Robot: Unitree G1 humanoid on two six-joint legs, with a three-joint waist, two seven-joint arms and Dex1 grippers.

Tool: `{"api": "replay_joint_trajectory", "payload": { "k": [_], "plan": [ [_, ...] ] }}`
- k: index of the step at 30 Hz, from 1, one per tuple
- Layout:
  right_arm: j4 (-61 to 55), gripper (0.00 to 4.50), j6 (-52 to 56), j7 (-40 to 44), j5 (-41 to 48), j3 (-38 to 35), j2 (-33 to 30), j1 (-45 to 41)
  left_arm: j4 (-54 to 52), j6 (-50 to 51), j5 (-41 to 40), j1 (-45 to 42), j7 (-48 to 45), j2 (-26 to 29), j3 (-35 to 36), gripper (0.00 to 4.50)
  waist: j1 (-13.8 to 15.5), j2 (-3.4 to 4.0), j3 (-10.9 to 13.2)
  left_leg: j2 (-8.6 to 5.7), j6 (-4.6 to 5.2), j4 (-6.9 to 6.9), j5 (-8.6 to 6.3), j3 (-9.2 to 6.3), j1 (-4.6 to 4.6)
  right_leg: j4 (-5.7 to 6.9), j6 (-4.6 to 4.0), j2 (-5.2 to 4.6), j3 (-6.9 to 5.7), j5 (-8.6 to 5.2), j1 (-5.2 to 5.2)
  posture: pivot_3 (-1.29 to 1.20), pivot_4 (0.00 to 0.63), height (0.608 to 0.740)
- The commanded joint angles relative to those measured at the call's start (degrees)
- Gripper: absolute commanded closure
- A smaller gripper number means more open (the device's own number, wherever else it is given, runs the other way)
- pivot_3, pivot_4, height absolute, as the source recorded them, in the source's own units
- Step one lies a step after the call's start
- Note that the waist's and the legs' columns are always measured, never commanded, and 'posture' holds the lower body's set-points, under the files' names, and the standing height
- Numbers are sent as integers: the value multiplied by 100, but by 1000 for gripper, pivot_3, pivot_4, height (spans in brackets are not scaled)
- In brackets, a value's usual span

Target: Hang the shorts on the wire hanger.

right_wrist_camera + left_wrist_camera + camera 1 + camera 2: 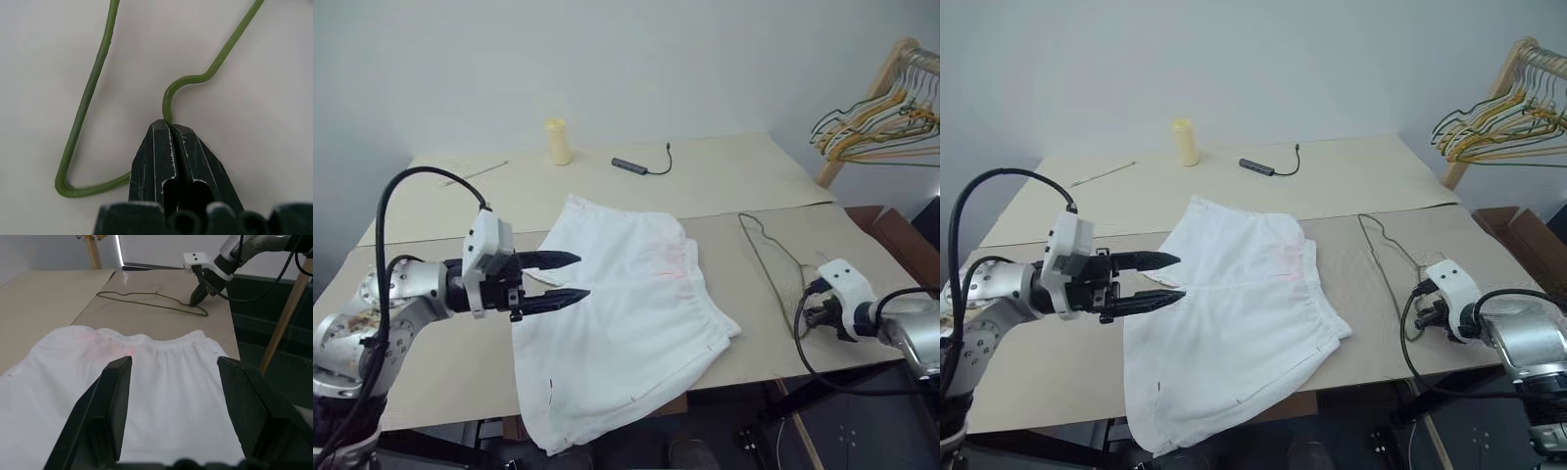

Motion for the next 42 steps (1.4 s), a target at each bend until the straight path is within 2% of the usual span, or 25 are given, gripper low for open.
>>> {"api": "replay_joint_trajectory", "payload": {
  "k": [1,3,7,9,14,17,21,31,38,42],
  "plan": [
    [-270,4469,-1736,-625,-863,-176,-107,-80,221,-37,50,-382,52,-55,-51,1499,-28,5,-2,-1,0,0,0,0,-1,1,1,-1,1,0,-1,-168,13,740],
    [-281,4469,-2872,-966,-1405,-73,-143,-41,408,-49,89,-587,77,-105,-96,1499,-46,6,-2,-4,-1,0,-1,3,-3,1,3,-2,4,1,-6,-168,13,740],
    [213,4469,-5673,-2318,-2997,276,-296,-255,931,144,77,-1201,279,-252,-112,1499,-137,8,-5,-3,-3,0,-2,6,-3,5,4,-2,5,2,-9,-180,1,740],
    [543,4469,-6598,-3015,-3856,500,-466,-461,1193,416,75,-1517,388,-254,-180,1499,-191,8,-5,-5,-4,1,-1,7,-1,5,4,-2,8,2,-7,-186,0,740],
    [1315,4469,-8135,-4434,-5263,895,-579,-1144,1878,986,80,-2251,235,-218,-457,1499,-350,8,-5,-12,-4,1,-1,7,-3,4,4,-2,13,2,-10,-194,0,740],
    [1580,4469,-8578,-4864,-5714,1027,-569,-1452,2141,1153,169,-2527,-30,-170,-713,1499,-464,8,-5,-32,-5,4,0,4,-1,9,4,-3,17,2,-10,-194,0,740],
    [1662,4469,-9028,-5016,-6016,1152,-539,-1787,2443,1179,415,-2854,-370,-257,-1147,1499,-650,7,-5,-33,-5,4,0,0,0,9,5,-4,20,1,-7,-203,0,740],
    [1482,4469,-9199,-4461,-6021,1189,-195,-2108,3310,695,1347,-3464,-684,-1075,-2032,1499,-953,6,-7,-41,-2,37,-1,-51,3,20,16,-6,19,1,9,-209,0,740],
    [1435,4469,-9197,-4280,-6007,1151,-132,-2217,3274,388,2147,-3355,-787,-1165,-2678,1499,-1073,8,-8,-43,-2,39,-1,-53,3,25,20,-8,23,0,10,-228,0,740],
    [1390,4500,-9200,-4249,-6015,1138,-149,-2216,3306,362,2323,-3322,-690,-1277,-2657,2399,-1106,8,-8,-42,-1,40,-1,-56,3,26,23,-12,23,-1,10,-228,0,740]
  ]
}}
